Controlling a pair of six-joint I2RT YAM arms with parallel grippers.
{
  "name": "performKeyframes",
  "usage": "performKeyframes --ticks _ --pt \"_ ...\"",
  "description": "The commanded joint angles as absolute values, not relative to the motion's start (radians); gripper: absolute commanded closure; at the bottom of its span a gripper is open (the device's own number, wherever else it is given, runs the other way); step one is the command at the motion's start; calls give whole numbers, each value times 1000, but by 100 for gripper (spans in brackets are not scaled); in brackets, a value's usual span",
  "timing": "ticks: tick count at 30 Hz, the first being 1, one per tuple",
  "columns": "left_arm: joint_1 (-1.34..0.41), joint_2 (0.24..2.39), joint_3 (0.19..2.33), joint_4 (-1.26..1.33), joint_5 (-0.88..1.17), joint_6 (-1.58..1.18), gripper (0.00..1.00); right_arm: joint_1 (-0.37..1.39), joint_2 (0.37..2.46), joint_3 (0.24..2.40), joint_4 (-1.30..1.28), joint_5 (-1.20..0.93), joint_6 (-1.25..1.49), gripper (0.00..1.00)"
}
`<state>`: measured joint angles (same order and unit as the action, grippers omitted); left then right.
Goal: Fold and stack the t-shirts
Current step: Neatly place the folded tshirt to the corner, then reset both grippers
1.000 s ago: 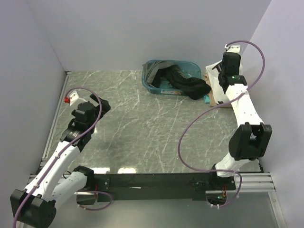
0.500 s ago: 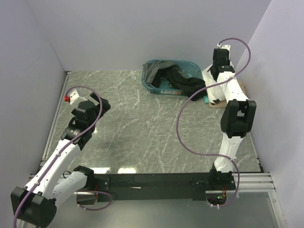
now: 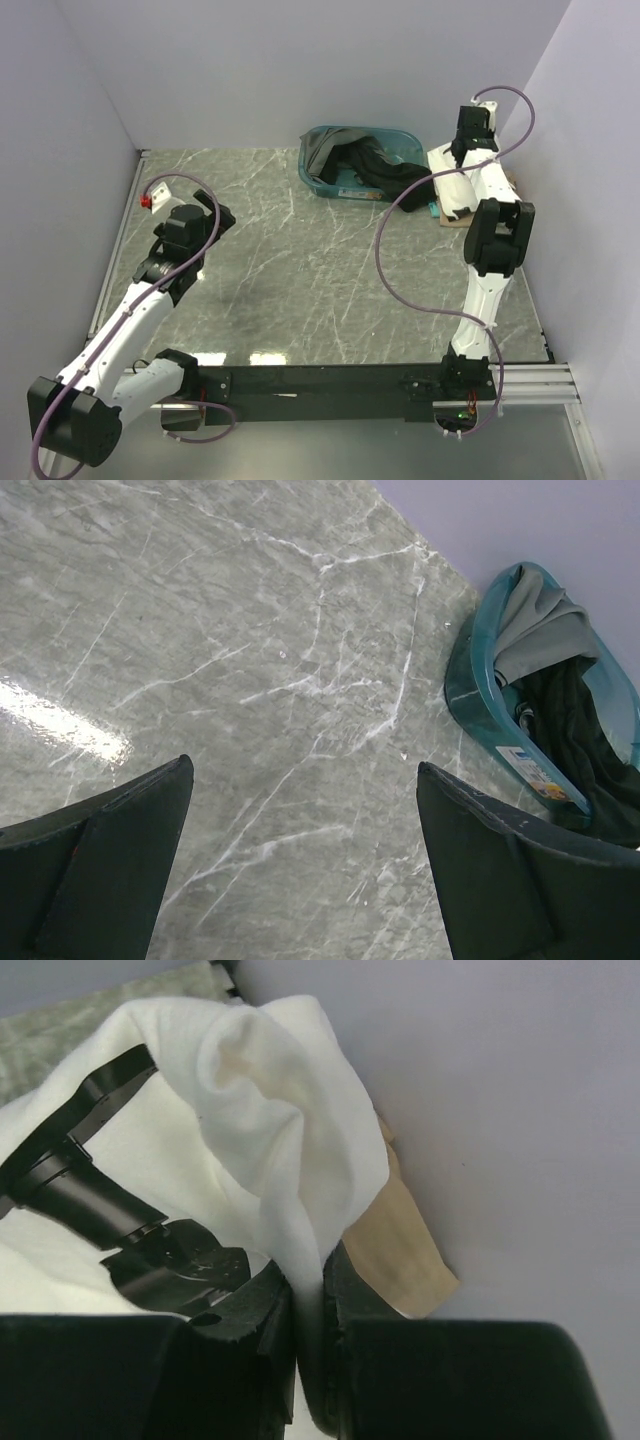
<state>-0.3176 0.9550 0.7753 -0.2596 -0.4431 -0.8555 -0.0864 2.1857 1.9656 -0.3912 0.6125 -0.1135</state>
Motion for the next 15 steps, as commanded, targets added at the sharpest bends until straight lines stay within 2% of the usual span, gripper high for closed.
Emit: performKeyframes --ticks 1,2,4,5,6,8,11,15 --pt "-313 972 828 -247 -457 -851 1 -118 2218 2028 -350 640 -75 100" --pt "-314 977 836 -248 -451 -851 1 -123 2236 2032 -345 650 -77 98" --pt "-313 989 844 -250 -446 -851 0 -129 2250 2040 -342 650 -78 83" --pt "-313 992 845 -250 -443 -851 1 -136 2259 2048 -344 643 -83 72" --pt "-313 996 847 -249 -440 -851 1 -138 2273 2058 -334 643 -86 49" --pt "-313 1002 848 -244 -434 -851 1 -141 2286 2065 -322 676 -87 26" --pt "-313 1009 854 -244 -425 -853 1 -144 2276 2065 -324 703 -62 20" --pt "-313 997 851 -245 -419 -851 1 -150 2200 2022 -340 629 -8 17"
